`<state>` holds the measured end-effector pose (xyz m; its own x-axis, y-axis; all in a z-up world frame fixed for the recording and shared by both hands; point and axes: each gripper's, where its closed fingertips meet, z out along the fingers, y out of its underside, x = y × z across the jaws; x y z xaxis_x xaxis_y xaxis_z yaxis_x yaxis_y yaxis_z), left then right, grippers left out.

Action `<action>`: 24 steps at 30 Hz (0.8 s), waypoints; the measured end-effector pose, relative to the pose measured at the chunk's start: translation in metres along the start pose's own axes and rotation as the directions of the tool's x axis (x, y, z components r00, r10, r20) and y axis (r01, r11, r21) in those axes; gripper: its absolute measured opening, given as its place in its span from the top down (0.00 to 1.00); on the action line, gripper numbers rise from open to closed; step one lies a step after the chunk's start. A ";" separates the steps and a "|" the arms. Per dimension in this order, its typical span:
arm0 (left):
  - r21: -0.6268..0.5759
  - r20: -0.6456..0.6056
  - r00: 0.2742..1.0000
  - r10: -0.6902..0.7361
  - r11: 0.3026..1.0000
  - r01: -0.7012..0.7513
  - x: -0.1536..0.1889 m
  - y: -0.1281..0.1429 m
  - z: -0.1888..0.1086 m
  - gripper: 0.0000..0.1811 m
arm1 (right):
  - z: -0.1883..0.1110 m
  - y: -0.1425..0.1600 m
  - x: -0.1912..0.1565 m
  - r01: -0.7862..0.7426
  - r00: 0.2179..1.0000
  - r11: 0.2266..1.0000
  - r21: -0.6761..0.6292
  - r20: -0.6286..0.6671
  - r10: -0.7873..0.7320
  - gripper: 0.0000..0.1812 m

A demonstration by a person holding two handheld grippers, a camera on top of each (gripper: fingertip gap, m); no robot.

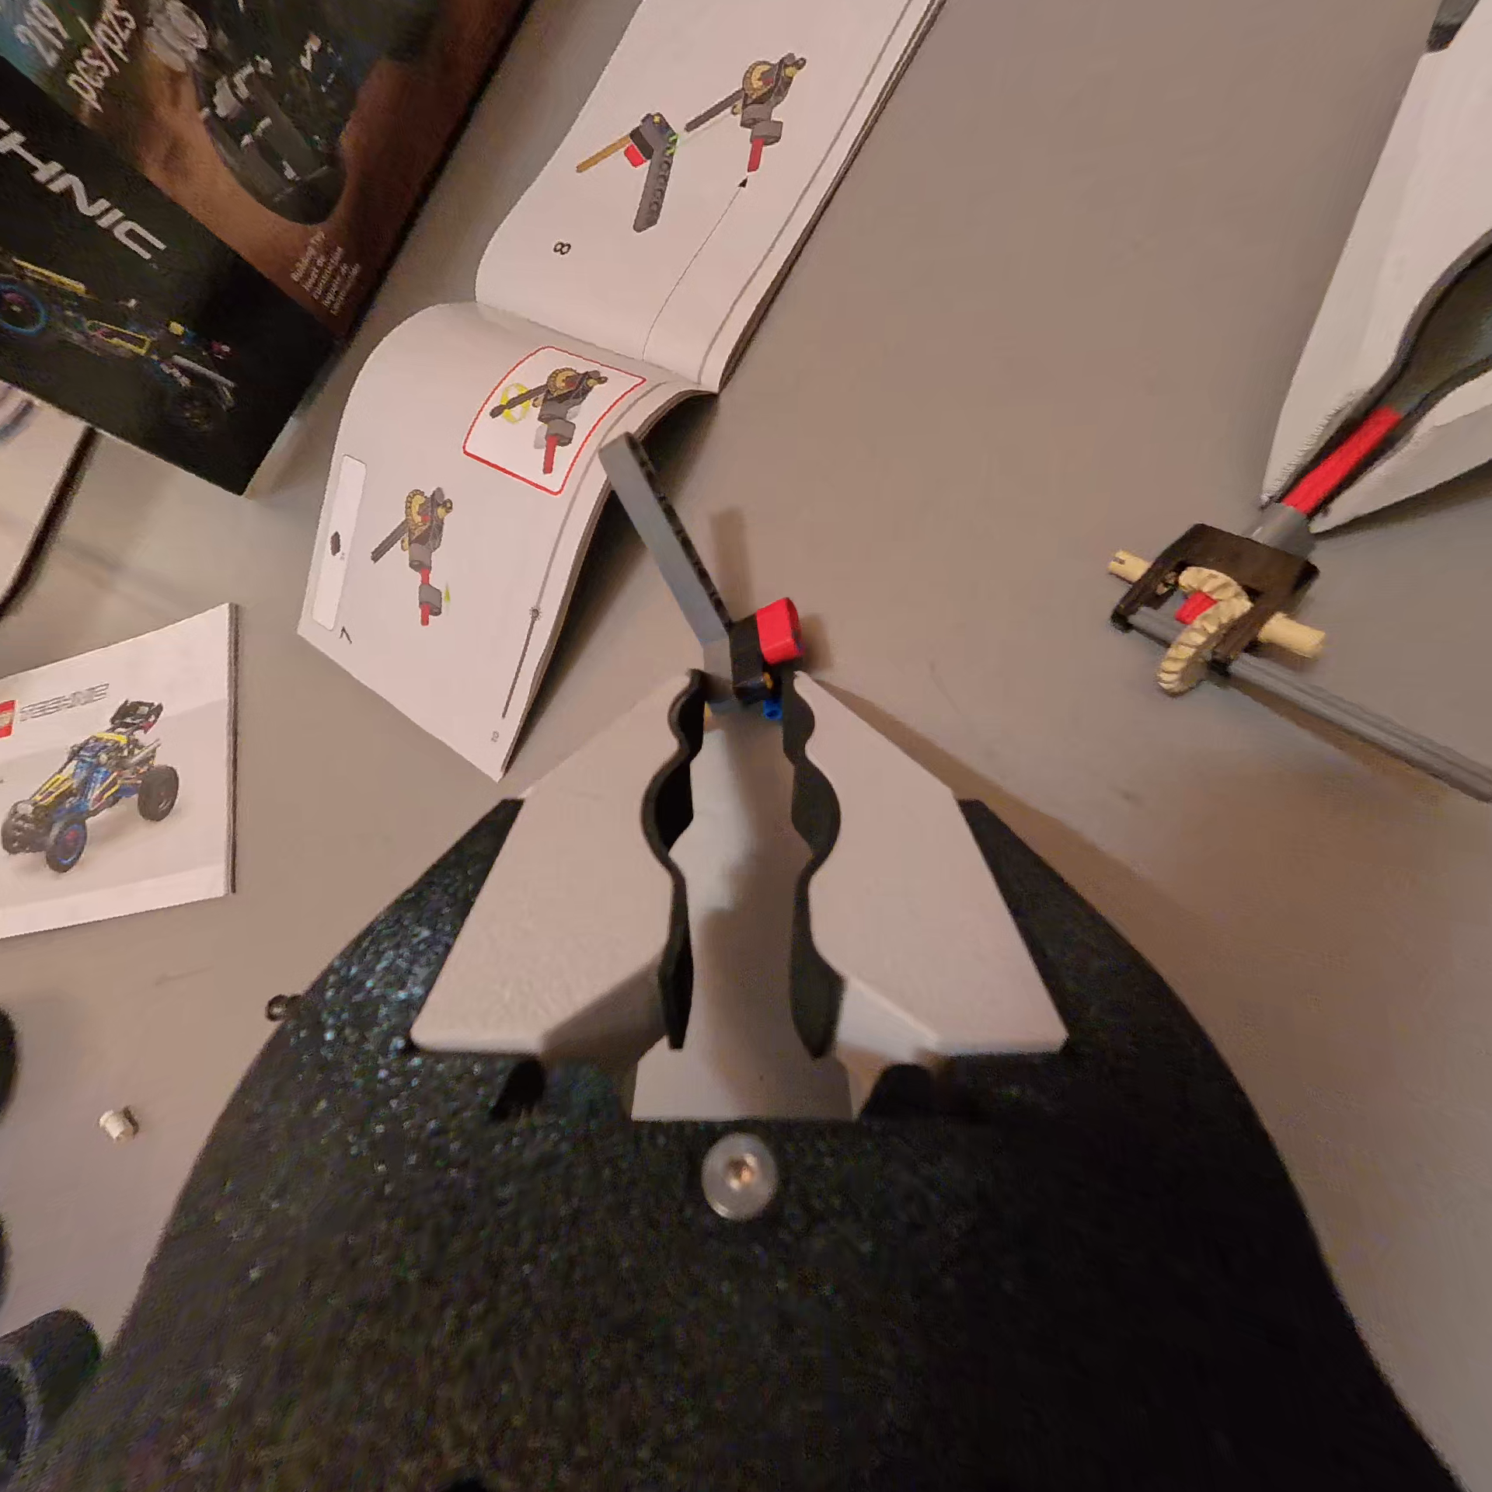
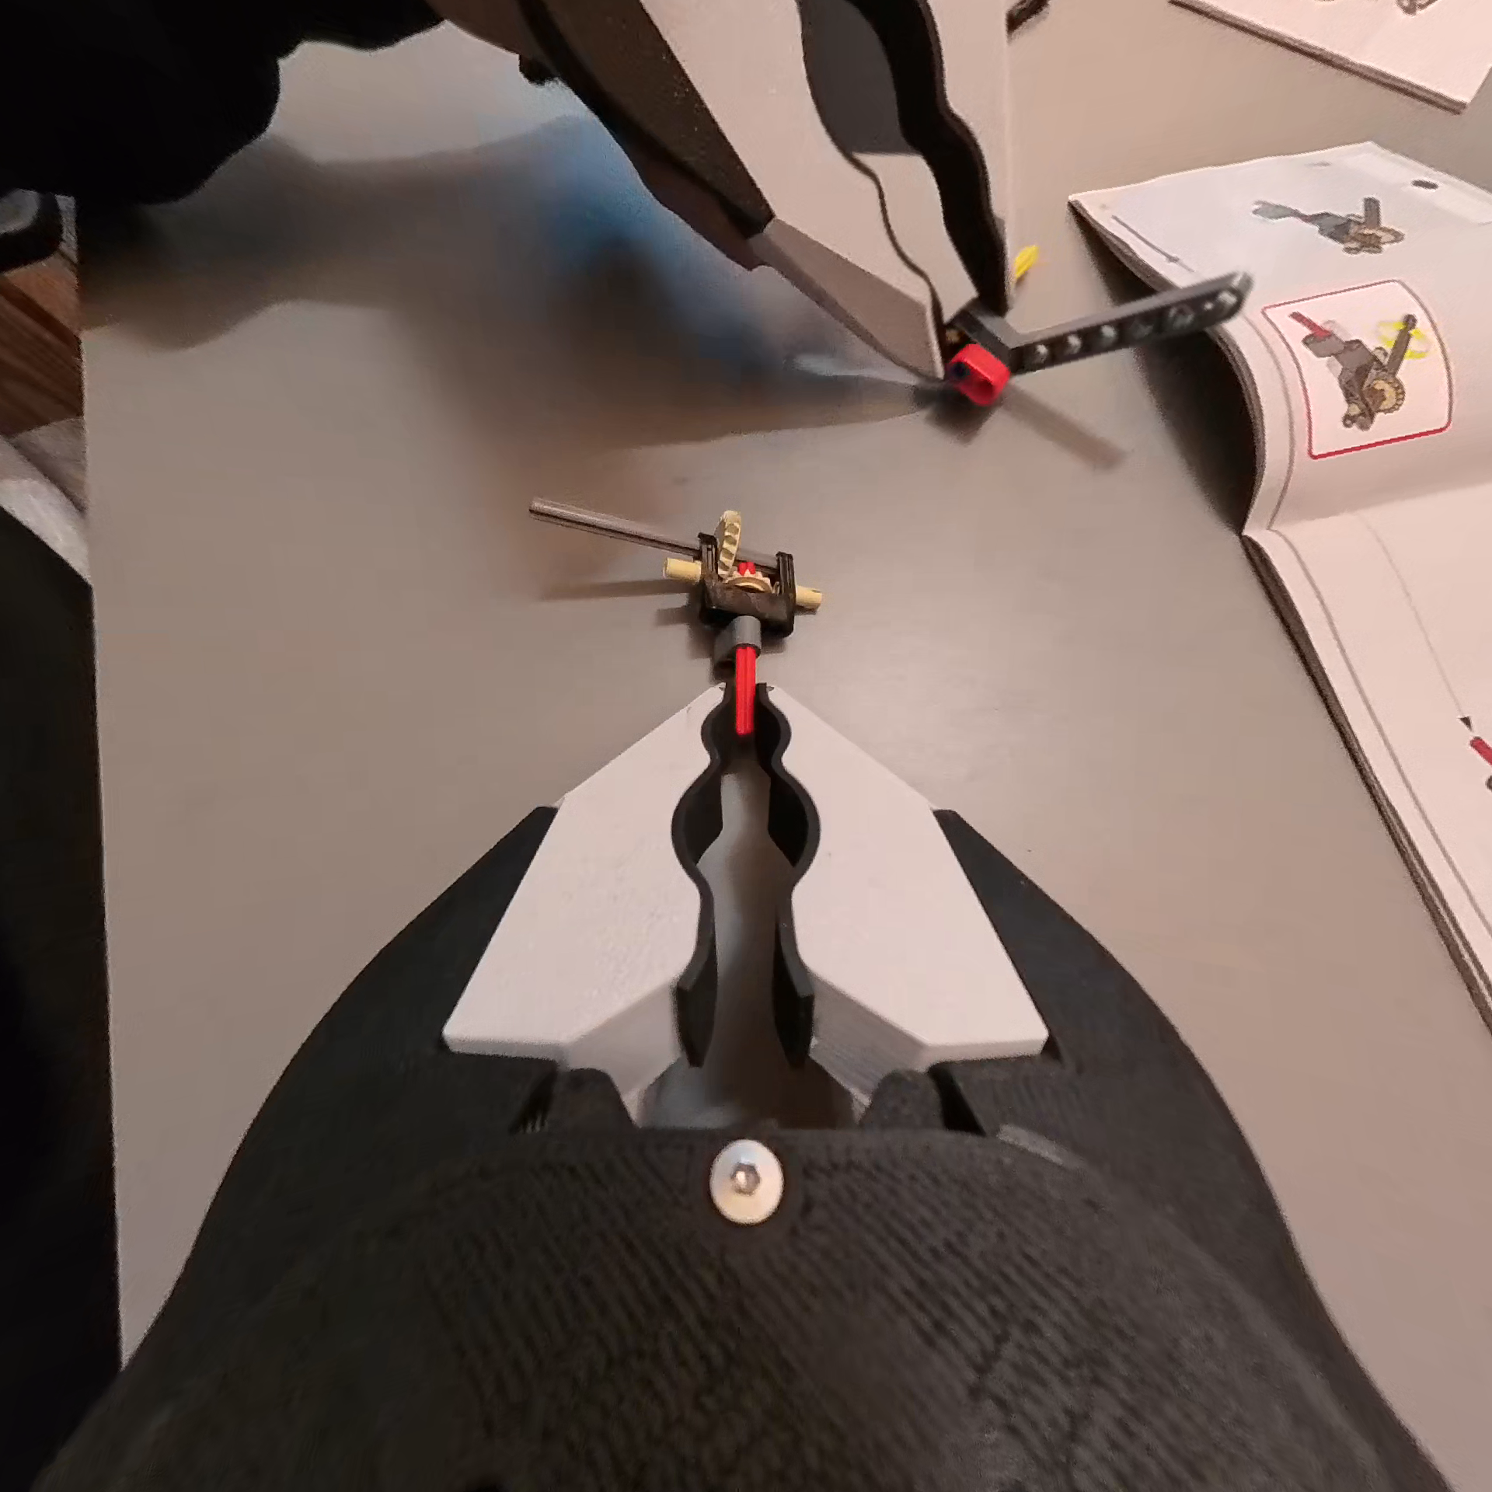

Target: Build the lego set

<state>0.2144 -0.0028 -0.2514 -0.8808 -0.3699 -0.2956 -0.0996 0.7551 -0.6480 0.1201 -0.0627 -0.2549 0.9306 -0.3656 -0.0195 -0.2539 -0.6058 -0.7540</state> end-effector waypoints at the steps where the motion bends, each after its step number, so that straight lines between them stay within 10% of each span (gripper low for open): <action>1: 0.007 0.005 1.000 0.011 1.000 -0.011 0.001 0.000 -0.001 0.91 | 0.000 0.000 -0.002 -0.003 1.000 1.000 0.000 0.014 0.003 0.99; 8: 0.042 -0.001 0.938 0.347 0.937 -0.346 0.015 -0.010 -0.016 0.92 | -0.031 -0.004 -0.019 -0.016 0.986 0.998 0.058 0.169 0.006 0.82; 17: 0.257 -0.102 0.520 0.848 0.527 -0.810 0.054 -0.066 -0.032 0.91 | -0.066 -0.024 0.038 -0.031 0.995 0.964 0.262 -0.086 0.056 0.75; 24: 0.299 -0.111 0.407 0.907 0.421 -0.857 0.064 -0.090 -0.017 0.92 | -0.046 -0.028 0.021 0.093 0.986 0.975 0.202 -0.152 -0.063 1.00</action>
<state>0.1589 -0.0854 -0.1999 -0.4999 0.5941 -0.6301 0.8508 0.4730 -0.2290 0.1344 -0.0863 -0.2042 0.8938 -0.4300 0.1276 -0.1076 -0.4818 -0.8696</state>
